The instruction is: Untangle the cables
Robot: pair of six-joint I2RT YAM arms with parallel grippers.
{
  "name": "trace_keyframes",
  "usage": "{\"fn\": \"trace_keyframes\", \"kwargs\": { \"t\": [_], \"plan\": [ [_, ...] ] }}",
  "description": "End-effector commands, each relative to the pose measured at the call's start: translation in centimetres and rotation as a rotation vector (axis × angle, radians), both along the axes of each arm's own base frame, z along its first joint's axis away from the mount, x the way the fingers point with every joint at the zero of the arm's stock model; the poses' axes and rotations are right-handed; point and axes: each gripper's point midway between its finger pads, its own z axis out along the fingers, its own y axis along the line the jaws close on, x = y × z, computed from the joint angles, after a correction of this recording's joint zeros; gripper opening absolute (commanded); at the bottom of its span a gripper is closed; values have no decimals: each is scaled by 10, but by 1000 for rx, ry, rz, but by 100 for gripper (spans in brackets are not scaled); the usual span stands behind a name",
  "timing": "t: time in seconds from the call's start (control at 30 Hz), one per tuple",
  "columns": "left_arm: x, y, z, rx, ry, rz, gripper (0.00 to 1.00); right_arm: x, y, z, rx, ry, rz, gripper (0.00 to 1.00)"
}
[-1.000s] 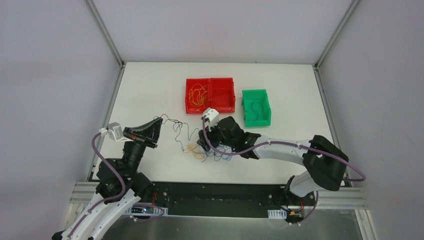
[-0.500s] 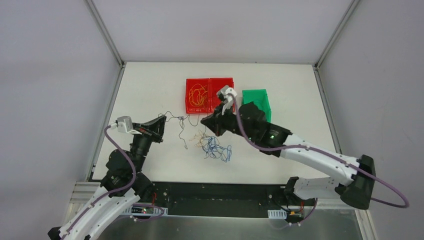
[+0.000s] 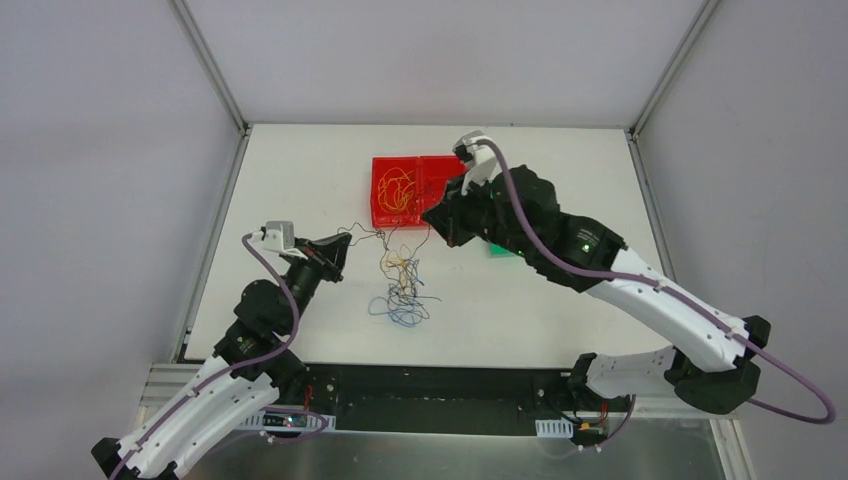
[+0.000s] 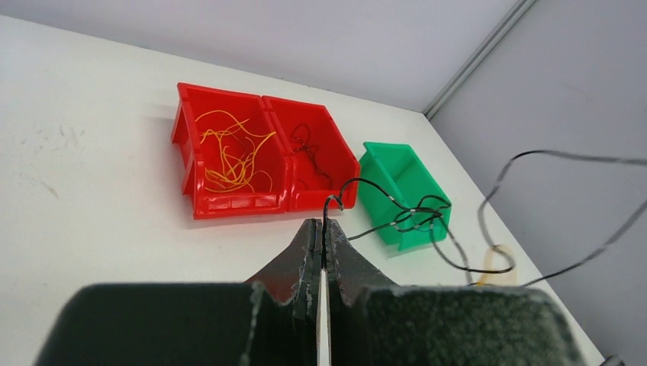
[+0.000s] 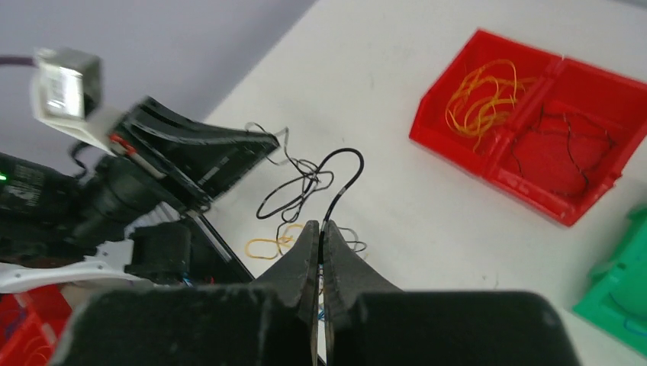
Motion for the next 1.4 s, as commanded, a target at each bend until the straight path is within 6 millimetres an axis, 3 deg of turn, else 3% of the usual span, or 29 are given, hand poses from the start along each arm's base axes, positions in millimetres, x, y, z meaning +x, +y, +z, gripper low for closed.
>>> {"fn": "trace_keyframes", "kwargs": {
  "t": [0.0,0.17,0.3,0.47,0.6,0.83,1.0,1.1,1.23,1.37],
  "plan": [
    [-9,-7,38,-56,-115,-61,0,-1,-6,-51,-146,92,-27,0],
    [-14,-26,42,-39,-144,-162,0,0,1,-90,-156,77,5,0],
    [-20,-57,44,-4,-157,-320,0,-6,14,-109,-109,75,63,0],
    [-29,-99,39,24,-125,-529,0,-22,27,-112,31,52,168,0],
    [-36,-120,36,40,-100,-658,0,-30,25,-116,80,30,200,2],
    [-38,-118,36,15,-111,-651,0,-25,19,-126,118,-2,161,6],
    [-41,-120,38,12,-116,-674,0,-22,22,-130,107,8,153,15],
    [-41,-121,38,12,-114,-675,0,-23,21,-129,111,-2,155,29],
    [-42,-121,38,7,-114,-679,0,-12,17,-133,98,-21,97,56],
    [-47,-125,43,-20,-126,-714,0,-2,25,-144,45,-12,76,61]
  ]
}}
